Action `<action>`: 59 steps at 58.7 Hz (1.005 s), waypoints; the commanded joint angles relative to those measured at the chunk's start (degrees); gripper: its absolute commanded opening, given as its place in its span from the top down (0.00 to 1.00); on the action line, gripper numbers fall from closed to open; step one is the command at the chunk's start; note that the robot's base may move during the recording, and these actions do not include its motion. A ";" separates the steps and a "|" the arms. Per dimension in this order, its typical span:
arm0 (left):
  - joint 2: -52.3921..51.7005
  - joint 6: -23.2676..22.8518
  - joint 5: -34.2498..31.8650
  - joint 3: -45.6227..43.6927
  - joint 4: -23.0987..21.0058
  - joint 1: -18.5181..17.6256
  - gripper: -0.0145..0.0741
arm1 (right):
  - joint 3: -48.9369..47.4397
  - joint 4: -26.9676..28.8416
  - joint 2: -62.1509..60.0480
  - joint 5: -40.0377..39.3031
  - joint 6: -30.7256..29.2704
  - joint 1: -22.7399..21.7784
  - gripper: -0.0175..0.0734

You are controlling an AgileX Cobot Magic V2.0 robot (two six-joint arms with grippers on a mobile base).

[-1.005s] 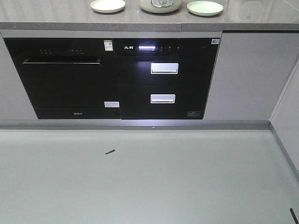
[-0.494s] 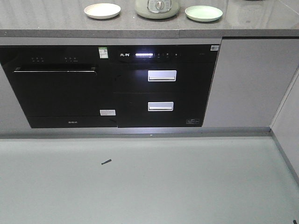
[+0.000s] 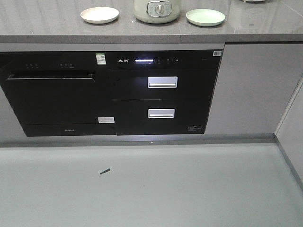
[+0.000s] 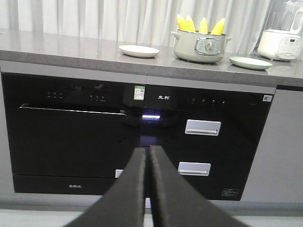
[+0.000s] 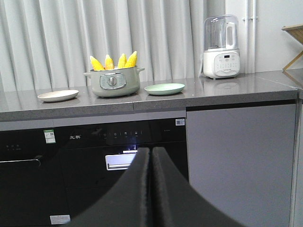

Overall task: Distribute corn equally
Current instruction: 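Drive the base toward the counter with the pot and plates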

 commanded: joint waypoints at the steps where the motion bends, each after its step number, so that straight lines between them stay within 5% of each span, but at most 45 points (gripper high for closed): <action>1: 0.33 -0.43 -4.23 -1.29 -0.04 -0.04 0.84 | 1.05 -0.51 -0.40 -4.25 0.01 -0.22 0.81; 59: 0.33 -0.43 -4.23 -1.29 -0.04 -0.04 0.84 | 1.05 -0.51 -0.40 -4.25 0.01 -0.22 0.81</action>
